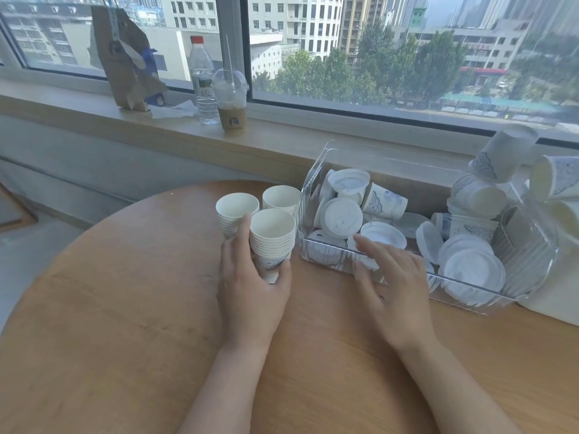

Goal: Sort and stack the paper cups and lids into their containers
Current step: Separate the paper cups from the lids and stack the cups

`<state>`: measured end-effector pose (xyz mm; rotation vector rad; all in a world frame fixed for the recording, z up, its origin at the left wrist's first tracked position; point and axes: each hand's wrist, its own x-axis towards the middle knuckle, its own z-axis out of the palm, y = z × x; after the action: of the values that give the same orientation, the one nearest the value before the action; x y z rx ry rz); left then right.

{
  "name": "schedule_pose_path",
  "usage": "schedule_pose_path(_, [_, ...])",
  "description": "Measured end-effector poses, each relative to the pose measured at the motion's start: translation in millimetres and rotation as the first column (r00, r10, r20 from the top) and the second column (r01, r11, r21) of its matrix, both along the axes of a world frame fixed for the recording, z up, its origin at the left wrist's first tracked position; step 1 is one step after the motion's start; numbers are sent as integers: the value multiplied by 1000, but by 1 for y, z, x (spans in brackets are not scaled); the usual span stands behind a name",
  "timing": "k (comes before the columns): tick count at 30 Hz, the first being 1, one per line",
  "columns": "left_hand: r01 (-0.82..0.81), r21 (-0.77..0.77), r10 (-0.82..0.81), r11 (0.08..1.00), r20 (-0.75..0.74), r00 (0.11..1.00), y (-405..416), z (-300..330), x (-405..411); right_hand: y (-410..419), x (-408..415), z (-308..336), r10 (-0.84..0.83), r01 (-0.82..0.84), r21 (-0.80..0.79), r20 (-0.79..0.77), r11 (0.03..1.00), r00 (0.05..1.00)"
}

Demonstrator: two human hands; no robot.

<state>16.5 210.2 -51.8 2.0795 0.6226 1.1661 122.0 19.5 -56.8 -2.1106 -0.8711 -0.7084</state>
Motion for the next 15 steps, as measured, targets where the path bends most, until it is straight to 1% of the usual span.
schedule_pose_path(5, [-48, -16, 48, 999, 3, 999, 4, 1, -1, 0, 0, 0, -3, 3, -3, 0, 1000, 1000])
schedule_pose_path(11, [4, -17, -5, 1000, -24, 1000, 1, 1, -1, 0, 0, 0, -9, 9, -6, -15, 1000, 1000])
schedule_pose_path(15, [8, -10, -8, 1000, 0, 1000, -2, 3, -1, -1, 0, 1, -16, 15, -20, -32, 1000, 999])
